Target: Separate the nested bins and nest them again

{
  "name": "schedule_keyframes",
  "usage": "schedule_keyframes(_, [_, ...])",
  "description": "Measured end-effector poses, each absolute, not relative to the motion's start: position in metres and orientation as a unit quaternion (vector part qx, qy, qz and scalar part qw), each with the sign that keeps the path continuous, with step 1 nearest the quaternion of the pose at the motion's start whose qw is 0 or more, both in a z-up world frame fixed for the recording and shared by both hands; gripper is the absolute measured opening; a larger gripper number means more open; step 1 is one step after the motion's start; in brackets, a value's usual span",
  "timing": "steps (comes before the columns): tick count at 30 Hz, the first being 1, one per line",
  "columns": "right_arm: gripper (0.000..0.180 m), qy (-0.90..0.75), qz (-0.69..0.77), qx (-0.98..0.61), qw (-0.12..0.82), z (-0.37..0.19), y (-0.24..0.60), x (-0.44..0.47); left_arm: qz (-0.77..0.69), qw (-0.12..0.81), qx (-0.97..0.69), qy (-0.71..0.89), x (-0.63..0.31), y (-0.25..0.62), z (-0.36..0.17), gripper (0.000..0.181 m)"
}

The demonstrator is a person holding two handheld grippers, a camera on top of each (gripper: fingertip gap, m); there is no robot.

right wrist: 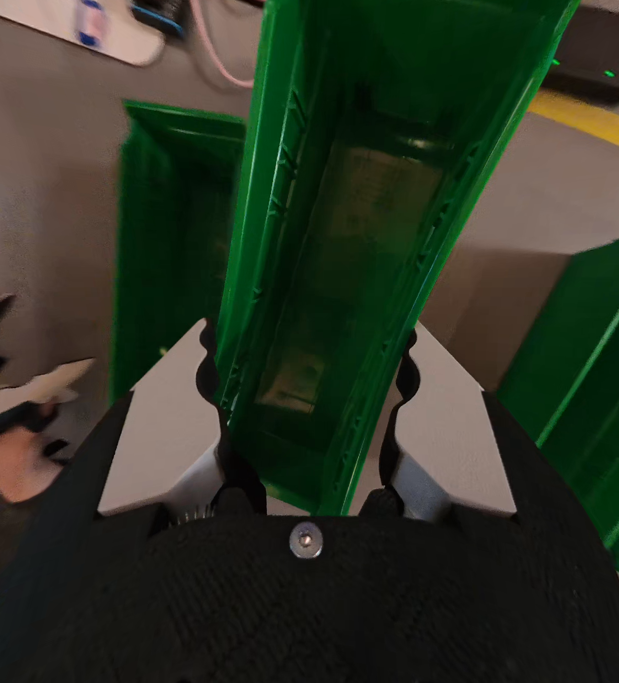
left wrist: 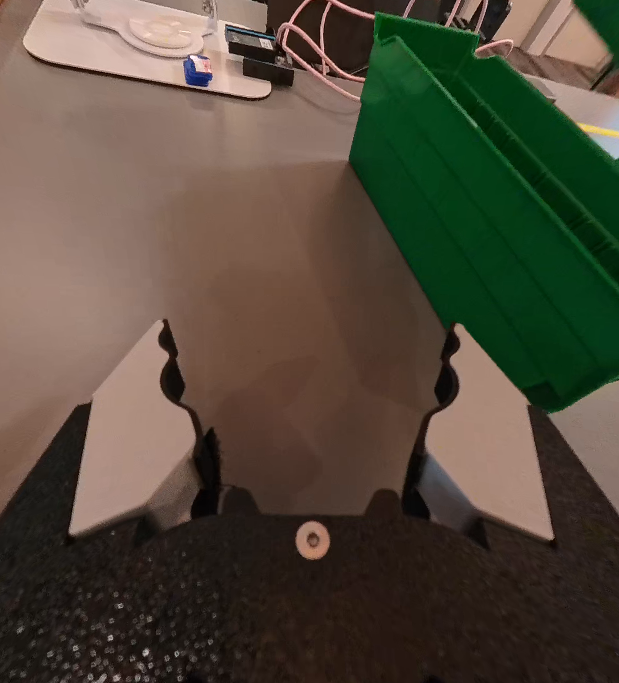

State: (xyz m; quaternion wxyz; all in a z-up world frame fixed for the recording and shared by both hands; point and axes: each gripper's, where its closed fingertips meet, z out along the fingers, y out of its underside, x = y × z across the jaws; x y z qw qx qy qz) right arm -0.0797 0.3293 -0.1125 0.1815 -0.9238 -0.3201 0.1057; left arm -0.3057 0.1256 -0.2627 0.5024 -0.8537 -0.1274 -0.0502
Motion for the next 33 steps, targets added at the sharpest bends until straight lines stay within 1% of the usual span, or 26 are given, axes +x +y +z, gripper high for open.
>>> schedule_keyframes(2, [0.100,-0.319,0.143,-0.919,0.185,-0.098,0.314,-0.104,-0.047,0.499,-0.856,-0.128,-0.307,0.125,-0.265,0.138])
schedule_keyframes(5, [0.100,-0.307,0.196,-0.916,0.168,-0.092,0.291,-0.137,-0.053,0.500,-0.854,-0.131,-0.306,0.126,-0.265,0.138])
schedule_keyframes(12, [0.100,-0.344,0.207,-0.906,0.136,-0.117,0.257,-0.187,-0.057,0.507,-0.850,-0.135,-0.308,0.124,-0.262,0.135])
schedule_keyframes(16, [0.101,-0.348,0.215,-0.904,0.124,-0.132,0.251,-0.199,-0.061,0.505,-0.850,-0.136,-0.308,0.125,-0.264,0.134])
schedule_keyframes(20, [0.101,-0.346,0.215,-0.905,0.122,-0.142,0.252,-0.203,-0.057,0.522,-0.841,-0.130,-0.307,0.127,-0.256,0.126])
schedule_keyframes(24, [0.101,-0.354,0.188,-0.908,0.125,-0.153,0.255,-0.198,-0.077,0.523,-0.838,-0.135,-0.302,0.130,-0.256,0.126])
schedule_keyframes(33, [0.101,-0.333,0.210,-0.908,0.145,-0.159,0.259,-0.209,-0.086,0.506,-0.846,-0.144,-0.303,0.129,-0.266,0.127])
